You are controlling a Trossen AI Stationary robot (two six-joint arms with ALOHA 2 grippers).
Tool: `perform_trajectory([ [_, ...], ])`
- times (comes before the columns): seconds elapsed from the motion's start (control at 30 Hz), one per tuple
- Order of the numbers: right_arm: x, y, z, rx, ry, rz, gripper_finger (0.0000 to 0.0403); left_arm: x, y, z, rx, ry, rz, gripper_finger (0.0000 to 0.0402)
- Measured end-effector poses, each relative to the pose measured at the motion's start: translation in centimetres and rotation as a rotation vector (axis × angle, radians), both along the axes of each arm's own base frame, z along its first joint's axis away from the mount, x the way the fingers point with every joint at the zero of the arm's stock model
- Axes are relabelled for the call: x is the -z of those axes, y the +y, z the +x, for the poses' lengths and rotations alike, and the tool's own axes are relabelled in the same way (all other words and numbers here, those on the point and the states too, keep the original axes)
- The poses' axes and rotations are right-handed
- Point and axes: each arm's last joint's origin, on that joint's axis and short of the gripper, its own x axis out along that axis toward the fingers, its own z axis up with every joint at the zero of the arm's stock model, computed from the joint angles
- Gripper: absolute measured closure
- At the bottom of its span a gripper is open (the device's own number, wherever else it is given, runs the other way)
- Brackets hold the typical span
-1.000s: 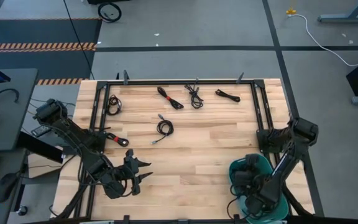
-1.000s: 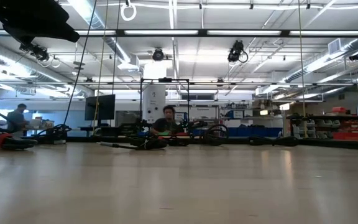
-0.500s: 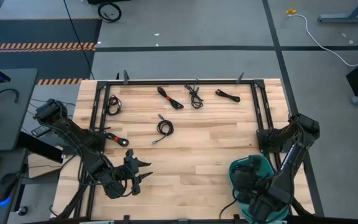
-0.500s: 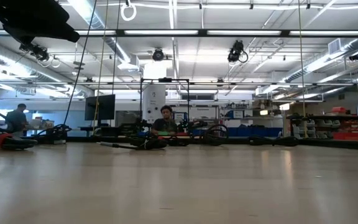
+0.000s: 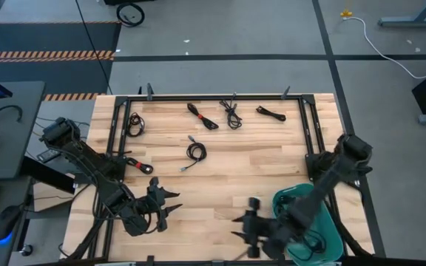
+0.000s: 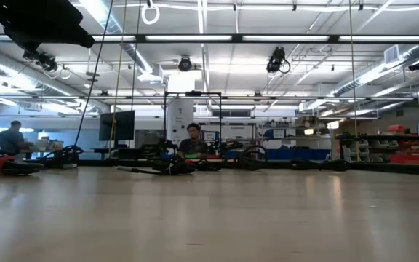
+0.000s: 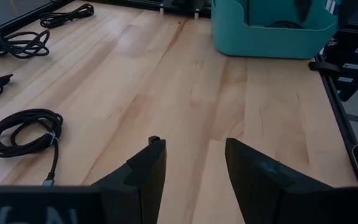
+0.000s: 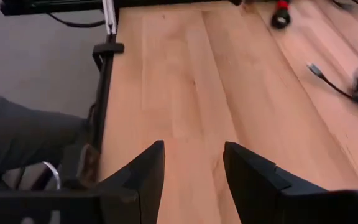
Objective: Pick and place USB-C Cables
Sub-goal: Put the black charger cable into the blue bin
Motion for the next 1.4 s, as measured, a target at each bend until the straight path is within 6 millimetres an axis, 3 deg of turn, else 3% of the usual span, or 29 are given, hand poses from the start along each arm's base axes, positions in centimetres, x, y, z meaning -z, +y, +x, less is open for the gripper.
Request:
perform_trajectory([
  [0.17,2.4,-4.8,4.6,-0.038,-0.027,-0.051,0.0228,-0.1,-0.6,-0.4,0.044,0.005,-0.023,0.0230],
  [0.4,4.6,-14.3,11.4,-0.039,-0.075,-0.118,0.0190,0.0,-2.0,-2.0,0.126,0.011,-0.015,0.0230],
  [0.57,7.0,-20.8,14.8,0.048,-0.013,-0.143,0.0160,0.1,-2.6,-2.9,0.149,0.011,0.007,0.0230],
  [0.73,9.8,-25.0,16.8,0.125,0.072,-0.136,0.0157,0.2,-2.5,-3.1,0.134,0.011,0.012,0.0230],
  [0.93,11.9,-26.4,17.5,0.155,0.220,-0.140,0.0200,0.3,-2.4,-3.2,0.119,0.020,0.008,0.0230],
  [1.17,12.4,-25.8,17.3,0.167,0.290,-0.177,0.0328,0.4,-2.2,-3.2,0.091,0.012,0.012,0.0230],
  [1.27,11.9,-24.5,16.8,0.158,0.321,-0.219,0.0377,0.4,-2.2,-3.3,0.088,0.014,0.011,0.0230],
  [1.4,9.9,-21.0,15.6,0.133,0.348,-0.308,0.0374,0.5,-2.2,-3.4,0.084,0.015,-0.003,0.0230],
])
